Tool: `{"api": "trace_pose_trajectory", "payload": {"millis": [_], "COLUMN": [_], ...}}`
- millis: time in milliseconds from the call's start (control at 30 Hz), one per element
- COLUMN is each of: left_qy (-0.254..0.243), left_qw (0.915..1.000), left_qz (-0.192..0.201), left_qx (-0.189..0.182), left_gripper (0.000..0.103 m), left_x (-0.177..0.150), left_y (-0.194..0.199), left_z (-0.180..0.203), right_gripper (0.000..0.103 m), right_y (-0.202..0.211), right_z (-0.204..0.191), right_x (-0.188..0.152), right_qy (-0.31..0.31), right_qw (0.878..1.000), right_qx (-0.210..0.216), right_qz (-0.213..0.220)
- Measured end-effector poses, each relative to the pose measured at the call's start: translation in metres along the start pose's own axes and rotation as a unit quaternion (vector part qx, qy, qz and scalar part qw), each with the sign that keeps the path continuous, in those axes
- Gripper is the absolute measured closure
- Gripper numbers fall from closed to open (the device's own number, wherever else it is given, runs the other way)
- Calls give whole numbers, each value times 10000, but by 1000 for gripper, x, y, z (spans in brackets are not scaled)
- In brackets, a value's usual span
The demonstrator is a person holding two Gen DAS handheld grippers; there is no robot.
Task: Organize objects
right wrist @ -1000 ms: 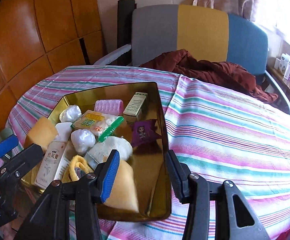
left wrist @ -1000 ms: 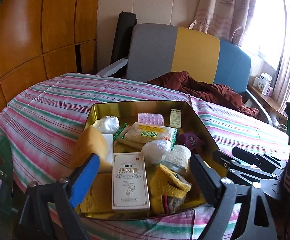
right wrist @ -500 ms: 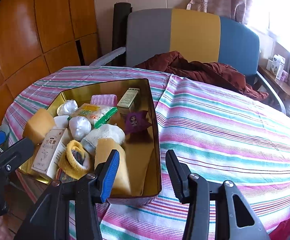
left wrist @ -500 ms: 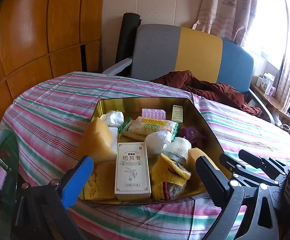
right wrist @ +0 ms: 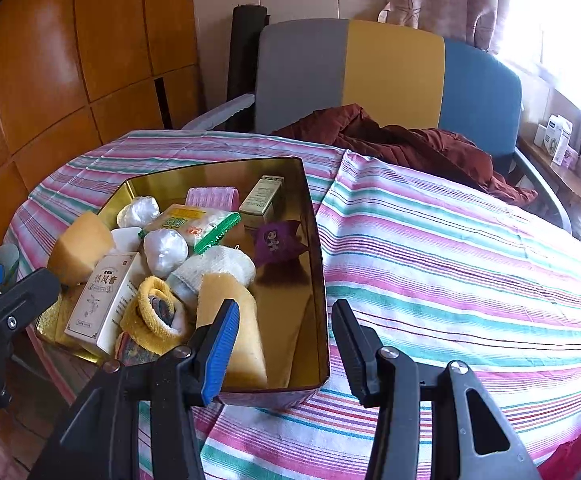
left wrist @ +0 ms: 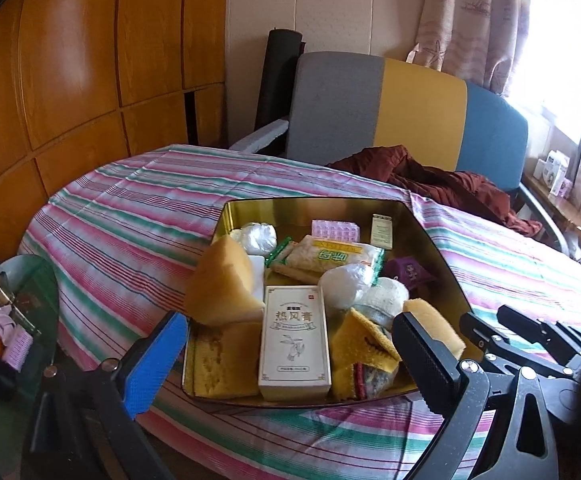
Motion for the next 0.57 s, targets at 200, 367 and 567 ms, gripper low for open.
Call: {"api": "trace_pose_trajectory", "payload": {"millis": [200,367,567], "left_qy": [-28,-58,-76], "left_qw": [10000,10000,9999], "left_qz": [-58,-66,-95], "left_qx": [44,32,1], "left_gripper": [0,0,0], "left_x": [-2,-3,-4], "left_y": [-4,-4,-5], "left_z": [-1,1,2], "right_gripper": [55,55,55], "right_y": [-2,-3,-5], "right_z": [0,-1,0], "right_x": [-1,-1,-1], "right_qy": [0,2,-1], "right_qw": [10000,10000,10000], "right_qx": [2,8,32], "right_qz": [-20,-27,-23]}}
Point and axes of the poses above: each gripper's, at about its wrist camera, not at the fingertips, and y roughly against the way its jaws point, z to its right, x to its top, the point moved 5 cm from there along -y, roughly the way its jaws point, and after that the axes turned 2 degrees about -x, right-handed, at the moved point
